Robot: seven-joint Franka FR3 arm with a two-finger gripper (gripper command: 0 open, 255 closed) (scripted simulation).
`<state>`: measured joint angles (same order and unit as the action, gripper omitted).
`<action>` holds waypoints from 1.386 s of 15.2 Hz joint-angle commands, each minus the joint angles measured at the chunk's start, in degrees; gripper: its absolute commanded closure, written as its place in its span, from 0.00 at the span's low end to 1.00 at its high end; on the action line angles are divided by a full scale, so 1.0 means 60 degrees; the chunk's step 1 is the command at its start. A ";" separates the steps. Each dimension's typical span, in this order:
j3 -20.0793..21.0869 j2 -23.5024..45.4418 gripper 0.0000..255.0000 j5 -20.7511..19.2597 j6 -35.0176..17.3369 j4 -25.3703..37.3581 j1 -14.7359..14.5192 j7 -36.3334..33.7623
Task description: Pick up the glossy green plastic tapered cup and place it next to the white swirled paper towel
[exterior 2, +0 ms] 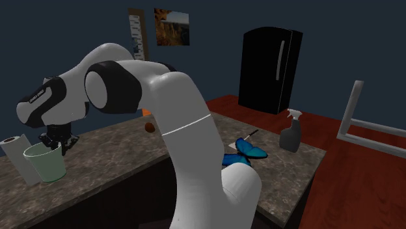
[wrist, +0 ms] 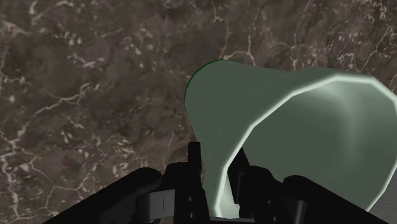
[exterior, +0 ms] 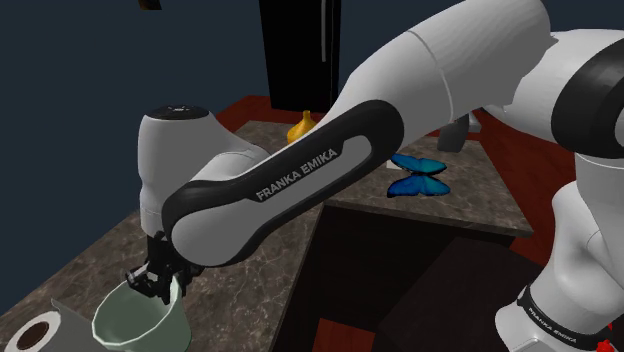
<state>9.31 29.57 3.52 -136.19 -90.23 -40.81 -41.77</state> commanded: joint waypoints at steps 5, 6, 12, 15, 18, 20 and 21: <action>0.0001 0.0000 0.00 0.0000 -0.0011 0.0004 -0.0001 -0.0001; 0.0001 0.0001 0.00 0.0000 -0.0008 0.0007 -0.0002 -0.0001; 0.0037 -0.0696 0.00 0.0095 0.0553 -0.0132 0.0126 0.0056; 0.0043 -0.0867 0.00 0.0120 0.0711 -0.0147 0.0157 0.0070; 0.0043 -0.0866 0.00 0.0120 0.0711 -0.0146 0.0157 0.0070; 0.0043 -0.0866 0.00 0.0120 0.0711 -0.0146 0.0157 0.0070; 0.0043 -0.0866 0.00 0.0120 0.0711 -0.0146 0.0157 0.0070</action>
